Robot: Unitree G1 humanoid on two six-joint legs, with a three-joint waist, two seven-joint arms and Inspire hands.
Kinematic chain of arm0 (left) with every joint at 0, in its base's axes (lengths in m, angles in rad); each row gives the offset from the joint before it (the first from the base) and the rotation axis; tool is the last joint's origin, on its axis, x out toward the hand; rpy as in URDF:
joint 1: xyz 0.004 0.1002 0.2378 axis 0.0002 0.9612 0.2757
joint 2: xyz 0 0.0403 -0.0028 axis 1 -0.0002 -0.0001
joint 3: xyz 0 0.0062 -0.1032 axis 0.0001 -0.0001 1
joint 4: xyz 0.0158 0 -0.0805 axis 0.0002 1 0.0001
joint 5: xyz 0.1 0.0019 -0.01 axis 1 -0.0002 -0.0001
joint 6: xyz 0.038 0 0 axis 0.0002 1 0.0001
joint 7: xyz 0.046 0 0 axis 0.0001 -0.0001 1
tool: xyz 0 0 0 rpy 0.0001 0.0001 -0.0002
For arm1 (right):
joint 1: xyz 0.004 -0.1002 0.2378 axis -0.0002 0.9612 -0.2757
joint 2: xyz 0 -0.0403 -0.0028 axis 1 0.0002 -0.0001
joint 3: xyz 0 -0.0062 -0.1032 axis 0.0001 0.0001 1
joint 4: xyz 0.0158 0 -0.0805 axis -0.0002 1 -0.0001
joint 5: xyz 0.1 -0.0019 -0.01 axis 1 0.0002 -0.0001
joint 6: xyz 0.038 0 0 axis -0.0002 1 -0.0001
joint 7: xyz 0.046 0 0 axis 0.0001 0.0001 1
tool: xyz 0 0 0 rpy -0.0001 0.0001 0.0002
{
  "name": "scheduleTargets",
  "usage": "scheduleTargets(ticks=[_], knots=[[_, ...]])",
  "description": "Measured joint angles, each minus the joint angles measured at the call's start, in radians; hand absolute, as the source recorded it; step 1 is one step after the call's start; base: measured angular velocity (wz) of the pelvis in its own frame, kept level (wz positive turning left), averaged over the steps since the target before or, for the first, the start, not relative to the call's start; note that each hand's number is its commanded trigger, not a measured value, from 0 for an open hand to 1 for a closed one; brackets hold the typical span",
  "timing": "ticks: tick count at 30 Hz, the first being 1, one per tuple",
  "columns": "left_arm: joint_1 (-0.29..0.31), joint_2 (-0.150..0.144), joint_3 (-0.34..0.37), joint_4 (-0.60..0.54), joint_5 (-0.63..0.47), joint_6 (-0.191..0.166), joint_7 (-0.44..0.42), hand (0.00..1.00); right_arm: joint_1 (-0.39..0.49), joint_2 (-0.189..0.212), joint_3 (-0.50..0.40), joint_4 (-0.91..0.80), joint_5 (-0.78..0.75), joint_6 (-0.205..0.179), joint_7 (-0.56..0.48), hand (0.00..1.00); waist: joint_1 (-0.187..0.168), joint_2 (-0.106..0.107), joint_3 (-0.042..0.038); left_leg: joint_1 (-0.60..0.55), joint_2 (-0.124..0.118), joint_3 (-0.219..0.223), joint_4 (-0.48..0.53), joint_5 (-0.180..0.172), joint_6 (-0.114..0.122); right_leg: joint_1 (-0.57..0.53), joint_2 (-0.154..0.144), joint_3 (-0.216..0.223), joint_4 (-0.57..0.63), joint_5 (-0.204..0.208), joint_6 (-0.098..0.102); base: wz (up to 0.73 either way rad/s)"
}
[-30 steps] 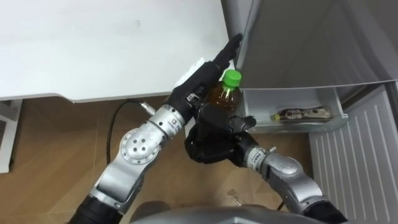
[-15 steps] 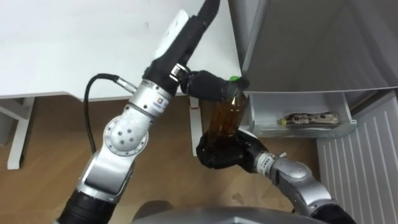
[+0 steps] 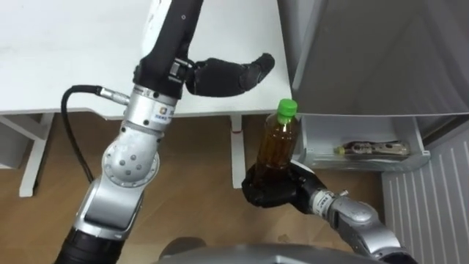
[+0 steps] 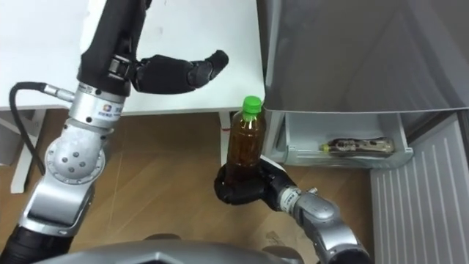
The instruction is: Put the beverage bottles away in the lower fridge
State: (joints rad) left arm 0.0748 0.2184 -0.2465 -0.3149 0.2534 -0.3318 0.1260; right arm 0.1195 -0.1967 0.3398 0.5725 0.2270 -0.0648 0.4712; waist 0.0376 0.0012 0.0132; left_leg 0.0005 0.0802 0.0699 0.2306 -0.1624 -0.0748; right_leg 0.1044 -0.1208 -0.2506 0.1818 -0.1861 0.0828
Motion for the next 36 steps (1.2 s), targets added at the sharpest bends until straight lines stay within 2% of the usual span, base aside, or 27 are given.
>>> scheduleTargets(ticks=[4, 7, 10, 16, 18, 20, 23, 29, 33, 35, 36], knots=[[0.0, 0.018, 0.052, 0.017, 0.002, -0.024, 0.064, 0.0, 0.0, -0.003, -0.021, -0.001, 0.0, -0.001, -0.002, 1.0, 0.004, -0.004, -0.0019, 0.004, 0.0, 0.002, 0.0, 0.0, 0.0, 0.001, 0.0, 0.003, 0.003, 0.0, 0.0, -0.01], [0.002, 0.018, 0.102, 0.034, 0.001, -0.026, 0.112, 0.0, 0.012, -0.004, -0.046, -0.003, 0.0, -0.001, -0.003, 1.0, 0.021, -0.004, -0.0021, 0.006, 0.0, 0.005, 0.0, 0.0, 0.0, 0.001, 0.0, 0.005, 0.003, 0.0, 0.0, -0.03], [0.031, 0.017, 0.141, 0.062, -0.015, -0.027, 0.154, 0.0, 0.024, -0.007, -0.061, -0.003, 0.0, -0.001, -0.012, 1.0, 0.031, -0.002, -0.0019, 0.016, 0.0, 0.002, -0.002, 0.0, 0.0, 0.015, 0.0, 0.001, -0.002, 0.0, 0.0, 0.0], [0.054, 0.018, 0.23, 0.102, -0.147, -0.026, 0.21, 0.0, 0.045, -0.026, -0.089, -0.006, -0.004, -0.001, -0.029, 1.0, 0.071, 0.012, -0.0049, 0.027, -0.001, -0.001, -0.009, 0.0, 0.0, 0.029, 0.001, -0.002, -0.014, 0.001, -0.001, 0.0], [0.061, 0.017, 0.26, 0.121, -0.19, -0.026, 0.24, 0.0, 0.058, -0.034, -0.09, -0.02, -0.004, -0.001, -0.041, 1.0, 0.083, 0.017, -0.0026, 0.027, -0.002, -0.002, -0.009, 0.0, 0.0, 0.03, 0.001, -0.002, -0.015, 0.001, -0.001, 0.0], [0.086, 0.019, 0.287, 0.18, -0.282, -0.027, 0.285, 0.0, 0.059, -0.04, -0.092, -0.023, -0.004, -0.001, -0.054, 1.0, 0.084, 0.029, -0.0019, 0.028, -0.004, -0.006, -0.009, 0.0, 0.0, 0.035, 0.0, -0.006, -0.015, 0.001, -0.001, 0.05], [0.115, 0.019, 0.292, 0.286, -0.363, -0.026, 0.327, 0.0, 0.062, -0.044, -0.094, -0.023, -0.004, 0.0, -0.072, 1.0, 0.097, 0.041, -0.0083, 0.03, -0.004, -0.008, -0.01, 0.0, 0.0, 0.035, 0.0, -0.005, -0.015, 0.0, 0.0, 0.01], [0.142, 0.019, 0.306, 0.444, -0.54, -0.024, 0.372, 0.0, 0.071, -0.045, -0.097, -0.03, -0.002, 0.003, -0.105, 1.0, 0.113, 0.041, -0.0082, 0.032, -0.005, -0.01, -0.014, 0.0, 0.0, 0.037, -0.001, -0.007, -0.016, -0.001, 0.001, 0.0], [0.186, 0.018, 0.317, 0.584, -0.764, -0.018, 0.385, 0.0, 0.08, -0.039, -0.095, -0.031, -0.001, 0.011, -0.132, 1.0, 0.117, 0.036, -0.009, 0.041, -0.005, -0.002, -0.028, 0.001, -0.001, 0.035, -0.001, 0.001, -0.017, -0.001, 0.001, -0.07], [0.19, 0.016, 0.315, 0.697, -0.925, -0.004, 0.389, 0.0, 0.08, -0.038, -0.087, -0.031, -0.001, 0.048, -0.14, 1.0, 0.121, 0.033, -0.0084, 0.048, -0.005, 0.0, -0.032, 0.001, -0.001, 0.039, -0.001, 0.004, -0.016, -0.002, 0.001, -0.05], [0.193, 0.014, 0.313, 0.716, -0.962, 0.003, 0.392, 0.0, 0.08, -0.036, -0.087, -0.031, -0.001, 0.056, -0.143, 1.0, 0.121, 0.031, -0.0071, 0.048, -0.005, 0.0, -0.032, 0.001, -0.001, 0.039, -0.001, 0.004, -0.016, -0.002, 0.001, 0.0]])
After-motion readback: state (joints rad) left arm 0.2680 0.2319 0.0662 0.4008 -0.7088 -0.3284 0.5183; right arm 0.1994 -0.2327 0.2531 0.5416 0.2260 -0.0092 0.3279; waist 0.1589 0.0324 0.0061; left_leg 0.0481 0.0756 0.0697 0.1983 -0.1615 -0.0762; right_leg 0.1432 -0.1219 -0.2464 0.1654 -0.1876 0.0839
